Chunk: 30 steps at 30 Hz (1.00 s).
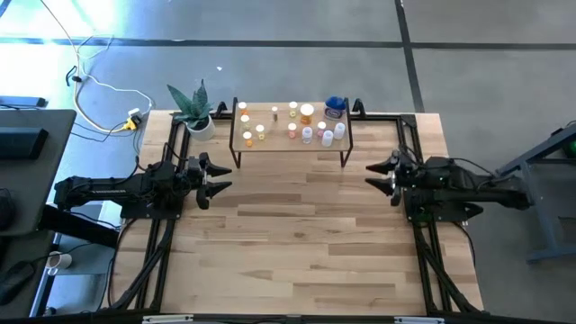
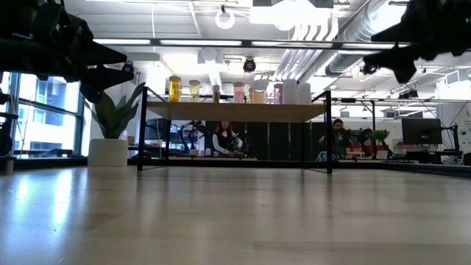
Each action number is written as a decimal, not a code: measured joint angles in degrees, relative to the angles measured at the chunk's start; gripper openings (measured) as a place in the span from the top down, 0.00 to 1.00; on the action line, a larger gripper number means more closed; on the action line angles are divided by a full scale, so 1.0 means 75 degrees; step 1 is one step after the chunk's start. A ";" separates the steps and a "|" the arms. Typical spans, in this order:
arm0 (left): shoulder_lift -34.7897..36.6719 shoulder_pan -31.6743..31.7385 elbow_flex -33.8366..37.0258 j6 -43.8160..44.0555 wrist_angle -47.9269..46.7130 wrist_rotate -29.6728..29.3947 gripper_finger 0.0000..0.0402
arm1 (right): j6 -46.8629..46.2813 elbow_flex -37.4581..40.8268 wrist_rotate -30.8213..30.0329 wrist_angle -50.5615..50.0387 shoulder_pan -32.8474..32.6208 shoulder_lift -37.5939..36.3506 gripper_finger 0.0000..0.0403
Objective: Pick and place medicine bottles onto shelf by color
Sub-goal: Return to Home Position
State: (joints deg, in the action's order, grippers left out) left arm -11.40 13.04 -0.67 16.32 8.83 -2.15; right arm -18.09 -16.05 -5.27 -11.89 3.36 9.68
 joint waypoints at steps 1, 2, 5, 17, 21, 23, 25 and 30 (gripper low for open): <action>0.0000 0.0000 0.0000 0.0000 0.0001 0.0000 0.44 | -0.0019 0.0186 0.0047 0.0095 0.0002 -0.0099 0.45; 0.0000 0.0000 0.0000 0.0000 0.0001 0.0000 0.44 | -0.0106 0.0369 0.0090 0.0187 0.0000 -0.0194 0.45; 0.0000 0.0000 0.0000 0.0000 0.0000 0.0000 0.44 | -0.0200 0.0865 0.0210 0.0447 0.0000 -0.0476 0.45; -0.0001 0.0000 0.0000 0.0000 0.0001 0.0003 0.44 | -0.0531 0.1802 0.0343 0.1071 0.0000 -0.1208 0.45; 0.0000 0.0000 0.0000 0.0000 0.0001 0.0002 0.44 | -0.0795 0.1803 0.0303 0.1072 0.0000 -0.1137 0.45; 0.0000 0.0000 0.0000 0.0000 0.0001 0.0000 0.44 | -0.0696 0.1803 0.0305 0.1069 0.0000 -0.1039 0.45; 0.0000 0.0000 0.0000 0.0000 0.0001 0.0003 0.44 | -0.0426 0.1803 0.0299 0.1069 0.0000 -0.0943 0.45; 0.0000 0.0000 -0.0001 0.0000 0.0001 0.0000 0.44 | -0.0343 0.1803 0.0294 0.1066 0.0000 -0.0891 0.45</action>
State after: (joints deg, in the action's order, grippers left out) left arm -11.40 13.04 -0.68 16.32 8.84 -2.15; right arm -20.66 -2.52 -3.07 -3.90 3.36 3.01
